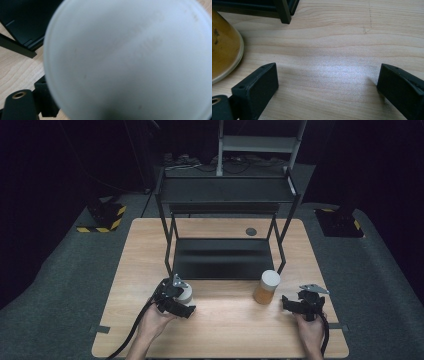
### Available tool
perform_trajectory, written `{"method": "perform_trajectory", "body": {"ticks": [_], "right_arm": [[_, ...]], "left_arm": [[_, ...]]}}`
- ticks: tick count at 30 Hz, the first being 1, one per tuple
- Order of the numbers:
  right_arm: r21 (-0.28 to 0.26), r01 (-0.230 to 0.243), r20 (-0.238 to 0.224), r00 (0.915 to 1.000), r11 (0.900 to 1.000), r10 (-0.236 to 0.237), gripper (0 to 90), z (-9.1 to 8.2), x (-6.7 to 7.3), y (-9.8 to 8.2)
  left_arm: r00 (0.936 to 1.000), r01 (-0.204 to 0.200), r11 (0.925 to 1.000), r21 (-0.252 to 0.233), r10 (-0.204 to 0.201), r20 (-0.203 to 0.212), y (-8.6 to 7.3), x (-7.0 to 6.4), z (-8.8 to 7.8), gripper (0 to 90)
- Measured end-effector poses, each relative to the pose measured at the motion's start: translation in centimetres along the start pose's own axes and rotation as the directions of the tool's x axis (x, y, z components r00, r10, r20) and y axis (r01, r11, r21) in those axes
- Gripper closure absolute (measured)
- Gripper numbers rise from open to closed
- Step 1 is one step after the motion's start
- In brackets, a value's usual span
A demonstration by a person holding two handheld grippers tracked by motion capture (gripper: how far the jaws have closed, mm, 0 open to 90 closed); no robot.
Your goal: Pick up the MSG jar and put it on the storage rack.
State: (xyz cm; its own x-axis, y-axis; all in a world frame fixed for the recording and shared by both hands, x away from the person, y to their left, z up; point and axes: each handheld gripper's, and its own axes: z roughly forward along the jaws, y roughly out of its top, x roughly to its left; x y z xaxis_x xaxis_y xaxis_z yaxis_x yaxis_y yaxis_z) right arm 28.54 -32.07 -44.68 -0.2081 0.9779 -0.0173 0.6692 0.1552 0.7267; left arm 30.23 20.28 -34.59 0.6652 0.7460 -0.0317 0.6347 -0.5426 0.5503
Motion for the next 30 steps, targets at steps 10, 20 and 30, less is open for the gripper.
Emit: {"method": "perform_trajectory", "body": {"ticks": [10,20,30], "right_arm": [[0.000,0.000,0.000,1.0000,1.000,0.000,3.0,0.00,0.00,0.01],[0.000,0.001,0.000,1.0000,1.000,-0.001,3.0,0.00,-0.01,0.00],[0.000,0.000,0.000,1.0000,1.000,0.000,3.0,0.00,0.00,0.01]], "left_arm": [[0.9999,-0.011,0.9998,0.015,0.011,-0.005,0.95,-0.01,0.39,22.2],[0.9998,-0.014,0.9998,0.017,0.015,-0.010,1.00,-0.01,0.41,27.8],[0.9993,-0.020,0.9998,0.004,0.020,-0.032,0.71,-0.49,0.29,31.1]]}}
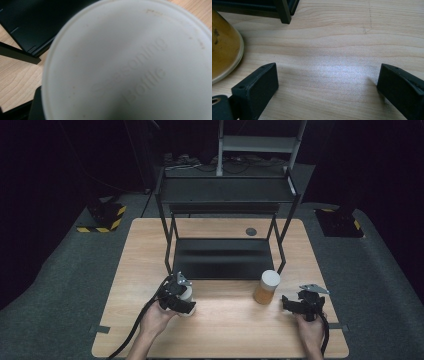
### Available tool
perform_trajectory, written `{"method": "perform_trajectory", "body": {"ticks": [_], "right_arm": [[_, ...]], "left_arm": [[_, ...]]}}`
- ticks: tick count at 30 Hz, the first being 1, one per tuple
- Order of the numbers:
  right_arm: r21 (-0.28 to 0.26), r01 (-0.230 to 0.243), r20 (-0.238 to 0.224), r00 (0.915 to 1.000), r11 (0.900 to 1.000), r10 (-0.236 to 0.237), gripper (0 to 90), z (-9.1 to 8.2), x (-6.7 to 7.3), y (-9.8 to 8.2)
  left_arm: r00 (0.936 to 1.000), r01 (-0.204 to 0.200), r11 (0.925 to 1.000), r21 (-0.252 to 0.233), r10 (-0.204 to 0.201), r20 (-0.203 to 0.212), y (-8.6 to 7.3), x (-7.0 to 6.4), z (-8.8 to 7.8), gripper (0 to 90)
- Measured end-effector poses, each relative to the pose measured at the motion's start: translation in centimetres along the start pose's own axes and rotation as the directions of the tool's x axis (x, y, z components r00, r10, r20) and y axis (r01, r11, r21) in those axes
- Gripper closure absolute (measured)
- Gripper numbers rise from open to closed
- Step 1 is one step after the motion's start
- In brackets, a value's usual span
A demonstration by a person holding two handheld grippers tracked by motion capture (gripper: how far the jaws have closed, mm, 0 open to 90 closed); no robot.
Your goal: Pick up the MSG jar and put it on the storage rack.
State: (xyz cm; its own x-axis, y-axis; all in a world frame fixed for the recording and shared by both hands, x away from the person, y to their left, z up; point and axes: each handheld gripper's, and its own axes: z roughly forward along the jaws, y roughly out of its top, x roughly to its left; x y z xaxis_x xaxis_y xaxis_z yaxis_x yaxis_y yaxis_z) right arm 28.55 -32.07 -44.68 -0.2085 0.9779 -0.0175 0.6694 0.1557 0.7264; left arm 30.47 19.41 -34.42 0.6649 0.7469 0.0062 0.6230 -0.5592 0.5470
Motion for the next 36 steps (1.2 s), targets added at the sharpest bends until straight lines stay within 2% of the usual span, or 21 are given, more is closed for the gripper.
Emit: {"method": "perform_trajectory", "body": {"ticks": [6,8,10,22,30,36], "right_arm": [[0.000,0.000,0.000,1.0000,1.000,0.000,3.0,0.0,0.0,0.0],[0.000,0.000,0.000,1.0000,1.000,0.000,3.0,0.0,0.0,0.0],[0.000,0.000,0.000,1.0000,1.000,0.000,3.0,0.0,0.0,0.0],[0.000,0.000,0.000,1.0000,1.000,0.000,3.0,0.0,0.0,0.0],[0.000,0.001,0.000,1.0000,1.000,-0.001,3.0,0.0,0.0,0.0],[0.000,0.001,0.000,1.0000,1.000,-0.001,3.0,0.0,0.0,0.0]], "left_arm": [[1.0000,-0.003,0.9996,-0.027,0.003,-0.004,-0.1,-0.2,-0.3,33.1],[0.9999,-0.012,0.9996,-0.024,0.012,-0.004,0.1,-0.3,-0.4,33.9],[0.9993,-0.037,0.9992,-0.015,0.037,-0.004,0.4,-0.6,-0.4,34.3],[0.9988,-0.043,0.9990,0.009,0.043,0.023,1.1,-0.4,-0.7,34.8],[0.9978,-0.047,0.9988,-0.011,0.047,0.047,2.0,0.2,-2.0,34.8],[0.9964,-0.058,0.9981,-0.021,0.059,0.060,3.3,0.7,-3.3,34.7]]}}
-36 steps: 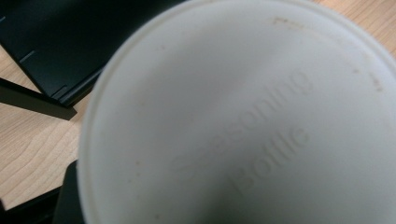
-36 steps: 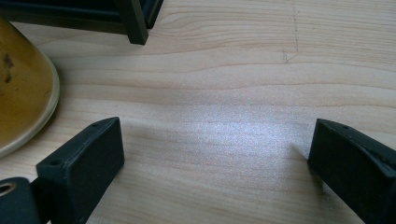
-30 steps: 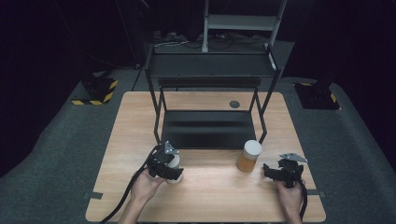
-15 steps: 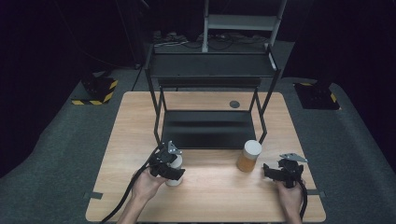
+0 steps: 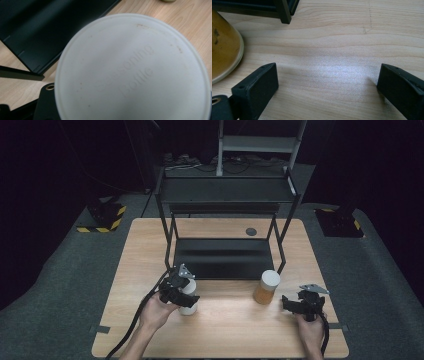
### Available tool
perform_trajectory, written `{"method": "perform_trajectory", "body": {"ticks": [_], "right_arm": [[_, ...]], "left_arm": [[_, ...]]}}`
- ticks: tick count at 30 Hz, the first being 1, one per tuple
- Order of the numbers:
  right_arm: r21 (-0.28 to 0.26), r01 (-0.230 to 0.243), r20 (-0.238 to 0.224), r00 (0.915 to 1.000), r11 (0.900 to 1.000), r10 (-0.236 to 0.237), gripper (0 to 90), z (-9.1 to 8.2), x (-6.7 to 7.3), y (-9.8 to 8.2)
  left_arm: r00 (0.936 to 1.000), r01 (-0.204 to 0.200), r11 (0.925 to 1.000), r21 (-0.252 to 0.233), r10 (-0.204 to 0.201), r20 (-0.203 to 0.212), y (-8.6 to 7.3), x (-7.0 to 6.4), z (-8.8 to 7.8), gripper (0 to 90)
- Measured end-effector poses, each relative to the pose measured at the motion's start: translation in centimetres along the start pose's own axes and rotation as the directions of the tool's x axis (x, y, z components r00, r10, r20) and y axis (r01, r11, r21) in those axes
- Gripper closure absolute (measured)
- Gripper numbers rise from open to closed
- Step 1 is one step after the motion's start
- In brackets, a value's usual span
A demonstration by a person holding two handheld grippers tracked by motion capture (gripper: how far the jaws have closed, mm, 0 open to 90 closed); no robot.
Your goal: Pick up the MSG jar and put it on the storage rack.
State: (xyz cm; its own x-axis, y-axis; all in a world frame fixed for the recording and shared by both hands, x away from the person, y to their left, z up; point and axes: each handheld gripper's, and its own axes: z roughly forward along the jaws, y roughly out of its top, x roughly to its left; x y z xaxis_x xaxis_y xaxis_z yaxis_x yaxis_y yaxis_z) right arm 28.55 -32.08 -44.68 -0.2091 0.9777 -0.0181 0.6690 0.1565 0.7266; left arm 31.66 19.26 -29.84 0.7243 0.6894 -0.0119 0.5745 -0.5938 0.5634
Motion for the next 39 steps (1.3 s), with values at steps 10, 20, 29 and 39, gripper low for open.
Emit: {"method": "perform_trajectory", "body": {"ticks": [10,20,29,39], "right_arm": [[0.000,0.000,0.000,1.0000,1.000,0.000,3.0,0.0,0.0,0.0],[0.000,0.000,0.000,1.0000,1.000,0.000,3.0,0.0,0.0,0.0],[0.001,0.000,0.000,1.0000,1.000,0.000,3.0,0.0,0.0,0.0],[0.001,0.000,0.000,1.0000,1.000,0.000,3.0,0.0,0.0,0.0]], "left_arm": [[0.9988,-0.030,0.9992,-0.027,0.031,0.039,3.6,1.4,-3.4,34.7],[0.9978,-0.032,0.9970,-0.070,0.035,0.056,6.6,2.3,-6.5,34.7],[0.9976,-0.040,0.9955,-0.086,0.045,0.052,10.3,3.0,-9.1,34.7],[0.9986,-0.032,0.9960,-0.083,0.035,0.040,14.0,3.9,-11.7,34.7]]}}
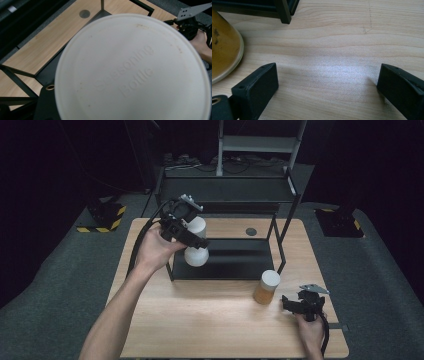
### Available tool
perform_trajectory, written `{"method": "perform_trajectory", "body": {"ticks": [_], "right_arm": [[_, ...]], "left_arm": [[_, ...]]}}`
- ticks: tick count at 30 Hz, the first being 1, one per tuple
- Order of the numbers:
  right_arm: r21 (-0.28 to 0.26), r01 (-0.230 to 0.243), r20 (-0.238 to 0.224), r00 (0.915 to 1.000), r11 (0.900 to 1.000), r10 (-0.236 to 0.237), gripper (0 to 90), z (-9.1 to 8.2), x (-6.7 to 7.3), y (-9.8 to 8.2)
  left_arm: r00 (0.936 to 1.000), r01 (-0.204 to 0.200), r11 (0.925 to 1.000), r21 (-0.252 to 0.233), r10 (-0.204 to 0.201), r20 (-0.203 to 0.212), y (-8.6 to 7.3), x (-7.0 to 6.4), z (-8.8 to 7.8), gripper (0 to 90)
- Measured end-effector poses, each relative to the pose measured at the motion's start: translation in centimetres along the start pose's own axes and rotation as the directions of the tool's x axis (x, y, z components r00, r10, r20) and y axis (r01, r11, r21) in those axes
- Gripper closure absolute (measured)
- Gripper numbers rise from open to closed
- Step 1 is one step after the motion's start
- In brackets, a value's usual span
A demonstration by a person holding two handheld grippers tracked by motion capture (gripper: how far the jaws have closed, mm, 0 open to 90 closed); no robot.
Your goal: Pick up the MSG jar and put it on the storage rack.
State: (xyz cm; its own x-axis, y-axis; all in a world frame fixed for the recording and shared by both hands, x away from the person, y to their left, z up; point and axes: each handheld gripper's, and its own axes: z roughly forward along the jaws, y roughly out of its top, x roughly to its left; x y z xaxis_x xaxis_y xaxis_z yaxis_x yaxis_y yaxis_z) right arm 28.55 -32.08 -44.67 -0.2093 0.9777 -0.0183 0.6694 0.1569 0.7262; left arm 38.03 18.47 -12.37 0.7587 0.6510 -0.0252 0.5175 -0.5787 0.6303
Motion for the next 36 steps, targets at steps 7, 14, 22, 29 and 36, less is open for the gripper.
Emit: {"method": "perform_trajectory", "body": {"ticks": [7,14,22,29,36], "right_arm": [[0.001,-0.002,0.000,1.0000,1.000,0.002,3.0,0.0,0.0,0.0],[0.001,-0.002,0.000,1.0000,1.000,0.002,3.0,0.0,0.0,0.0],[0.000,-0.002,0.000,1.0000,1.000,0.002,3.0,0.0,0.0,0.0],[0.000,-0.002,0.000,1.0000,1.000,0.002,3.0,0.0,0.0,0.0],[0.000,-0.002,0.000,1.0000,1.000,0.002,3.0,0.0,0.0,0.0]], "left_arm": [[1.0000,0.001,1.0000,-0.006,-0.001,-0.007,2.1,0.4,-1.5,34.7],[0.9996,0.009,0.9999,-0.005,-0.010,-0.025,4.2,0.6,-2.7,34.7],[0.9988,0.034,0.9992,-0.018,-0.035,-0.035,6.4,1.2,-3.4,34.7],[0.9967,0.056,0.9982,-0.024,-0.057,-0.059,8.4,1.2,-4.2,34.7],[0.9880,0.098,0.9950,-0.020,-0.100,-0.118,10.8,1.4,-4.2,34.7]]}}
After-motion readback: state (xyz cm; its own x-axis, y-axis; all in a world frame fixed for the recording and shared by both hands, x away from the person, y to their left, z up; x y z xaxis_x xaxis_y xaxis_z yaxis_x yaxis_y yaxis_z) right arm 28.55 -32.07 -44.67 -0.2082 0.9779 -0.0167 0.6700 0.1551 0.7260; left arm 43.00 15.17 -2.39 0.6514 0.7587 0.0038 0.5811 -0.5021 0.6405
